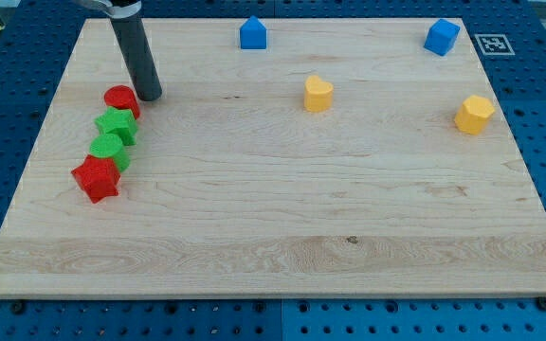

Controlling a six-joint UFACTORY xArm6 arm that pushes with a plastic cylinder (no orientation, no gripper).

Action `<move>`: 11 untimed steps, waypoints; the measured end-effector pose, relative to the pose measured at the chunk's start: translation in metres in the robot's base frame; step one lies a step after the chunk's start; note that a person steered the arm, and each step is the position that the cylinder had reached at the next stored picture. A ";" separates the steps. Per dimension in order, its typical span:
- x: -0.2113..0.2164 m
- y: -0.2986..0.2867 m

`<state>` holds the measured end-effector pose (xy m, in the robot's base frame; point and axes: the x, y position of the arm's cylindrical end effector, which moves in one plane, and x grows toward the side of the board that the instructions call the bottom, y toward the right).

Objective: Push the arm below the yellow heart

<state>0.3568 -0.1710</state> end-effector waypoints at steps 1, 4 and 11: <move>0.000 0.000; 0.017 0.049; 0.075 0.228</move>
